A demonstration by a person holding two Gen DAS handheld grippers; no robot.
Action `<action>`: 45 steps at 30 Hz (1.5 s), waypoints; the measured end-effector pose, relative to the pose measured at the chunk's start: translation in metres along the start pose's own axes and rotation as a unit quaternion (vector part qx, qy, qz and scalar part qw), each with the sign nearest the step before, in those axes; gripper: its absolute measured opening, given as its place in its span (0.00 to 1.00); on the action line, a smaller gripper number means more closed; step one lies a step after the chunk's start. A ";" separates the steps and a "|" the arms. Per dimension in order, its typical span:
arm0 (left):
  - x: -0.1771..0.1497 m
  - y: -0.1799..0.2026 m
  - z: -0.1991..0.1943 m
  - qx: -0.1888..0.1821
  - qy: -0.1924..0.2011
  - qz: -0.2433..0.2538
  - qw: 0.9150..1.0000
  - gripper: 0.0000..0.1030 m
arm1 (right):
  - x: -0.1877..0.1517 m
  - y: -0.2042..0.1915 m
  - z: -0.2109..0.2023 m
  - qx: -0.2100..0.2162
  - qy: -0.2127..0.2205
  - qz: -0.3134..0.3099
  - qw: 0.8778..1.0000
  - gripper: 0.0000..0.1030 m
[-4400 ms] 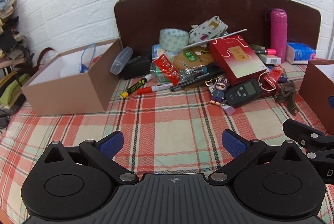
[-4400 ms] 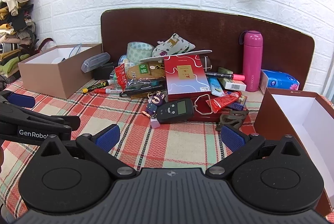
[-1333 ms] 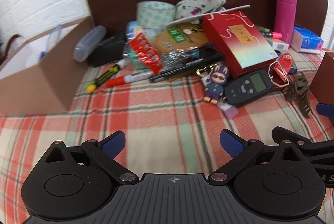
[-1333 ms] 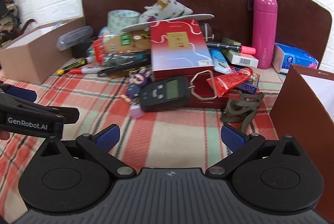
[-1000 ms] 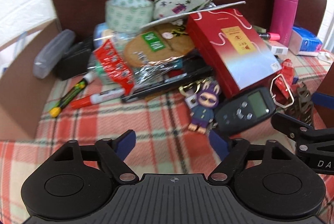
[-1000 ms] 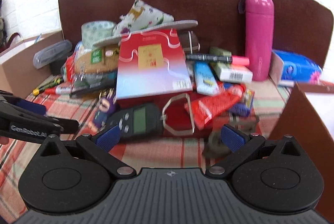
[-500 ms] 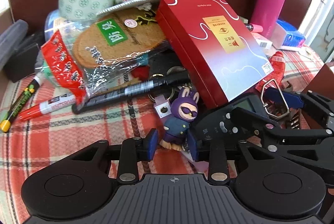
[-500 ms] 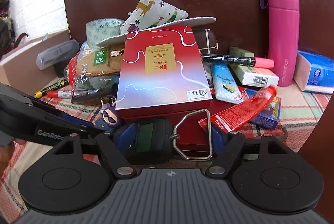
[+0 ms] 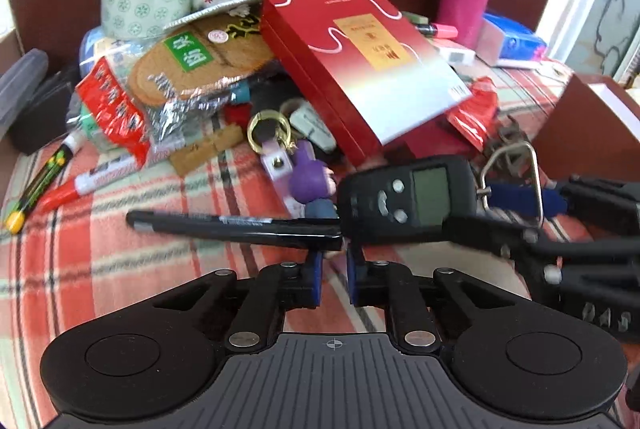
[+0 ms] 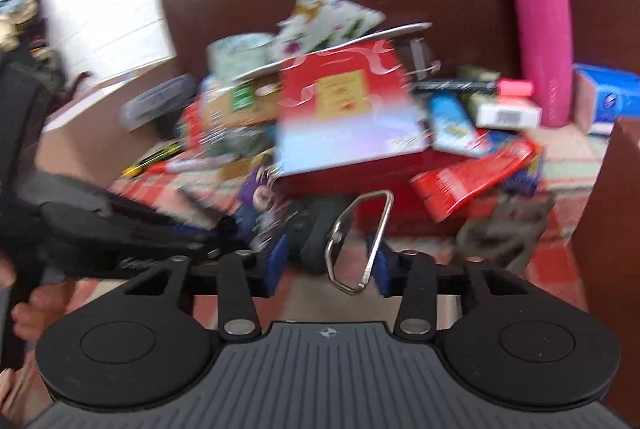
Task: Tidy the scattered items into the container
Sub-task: 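Move both grippers forward into the cluttered pile, then grasp the black marker with the left gripper while the right gripper grasps the purple bunny keychain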
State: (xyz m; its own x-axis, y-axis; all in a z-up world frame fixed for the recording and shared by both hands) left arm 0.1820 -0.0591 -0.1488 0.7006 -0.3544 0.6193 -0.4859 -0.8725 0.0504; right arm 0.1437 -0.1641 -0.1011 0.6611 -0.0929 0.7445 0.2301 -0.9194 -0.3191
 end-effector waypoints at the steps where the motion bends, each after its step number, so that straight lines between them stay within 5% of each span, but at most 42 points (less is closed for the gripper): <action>1: -0.005 0.003 -0.005 -0.001 0.000 0.000 1.000 0.07 | -0.007 -0.006 -0.004 0.012 -0.007 -0.001 1.000 0.29; 9: -0.067 0.006 -0.036 -0.007 -0.027 -0.014 1.000 0.10 | -0.049 -0.039 -0.029 0.048 -0.051 -0.015 0.997 0.25; 10: -0.074 0.005 -0.041 -0.009 -0.028 -0.013 0.999 0.16 | -0.054 -0.040 -0.031 0.046 -0.058 -0.015 0.997 0.26; 11: -0.079 0.004 -0.047 -0.007 -0.027 -0.012 1.000 0.33 | -0.058 -0.040 -0.032 0.041 -0.063 -0.014 0.997 0.26; 14: -0.086 0.001 -0.060 0.013 -0.022 -0.011 1.000 0.60 | -0.063 -0.035 -0.039 0.010 -0.064 -0.007 0.998 0.42; 22: -0.081 -0.010 -0.080 0.046 0.012 -0.015 0.999 0.64 | -0.049 -0.034 -0.058 -0.028 -0.017 -0.011 0.999 0.62; 28: -0.075 -0.023 -0.074 0.055 0.015 -0.027 0.998 0.63 | -0.049 -0.039 -0.047 -0.026 -0.015 -0.021 0.999 0.63; 32: -0.076 -0.030 -0.063 0.055 0.002 -0.033 0.998 0.49 | -0.050 -0.046 -0.037 -0.014 -0.024 -0.032 0.999 0.63; 39: -0.068 -0.031 -0.049 0.042 0.002 -0.033 0.999 0.49 | -0.050 -0.055 -0.022 -0.001 -0.036 -0.039 0.999 0.63; 41: -0.067 -0.033 -0.042 0.038 -0.003 -0.034 0.999 0.27 | -0.050 -0.057 -0.019 0.000 -0.038 -0.039 0.999 0.63; 45: -0.068 -0.036 -0.040 0.034 -0.001 -0.036 0.999 0.18 | -0.050 -0.060 -0.015 0.003 -0.041 -0.043 0.998 0.62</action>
State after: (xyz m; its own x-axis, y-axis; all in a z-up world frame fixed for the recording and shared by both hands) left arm 0.1315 0.0099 -0.1616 0.7337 -0.2903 0.6144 -0.3980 -0.9164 0.0422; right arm 0.0864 -0.1104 -0.1102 0.6948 0.0187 0.7190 0.2929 -0.9203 -0.2591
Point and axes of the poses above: each gripper's, at about its wrist camera, not at the fingertips, and z roughly the way its jaws point, y to its right, x to its top, the point moved 5 cm from there along z, roughly the way its jaws point, and after that the axes turned 8 degrees about z, right-handed, at the moved point
